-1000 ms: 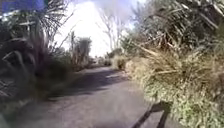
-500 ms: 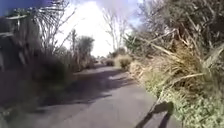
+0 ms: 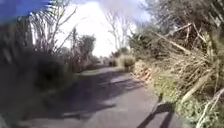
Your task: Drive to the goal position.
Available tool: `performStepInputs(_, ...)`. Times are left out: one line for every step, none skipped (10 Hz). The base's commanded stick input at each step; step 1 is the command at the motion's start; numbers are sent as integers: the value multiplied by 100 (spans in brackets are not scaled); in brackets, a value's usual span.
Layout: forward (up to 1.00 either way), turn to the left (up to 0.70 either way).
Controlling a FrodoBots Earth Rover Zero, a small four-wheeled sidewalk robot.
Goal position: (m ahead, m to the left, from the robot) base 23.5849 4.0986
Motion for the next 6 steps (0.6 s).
performStepInputs(85, -34)
performStepInputs(85, -31)
performStepInputs(85, -23)
performStepInputs(85, -8)
performStepInputs(85, -2)
performStepInputs(85, 0)
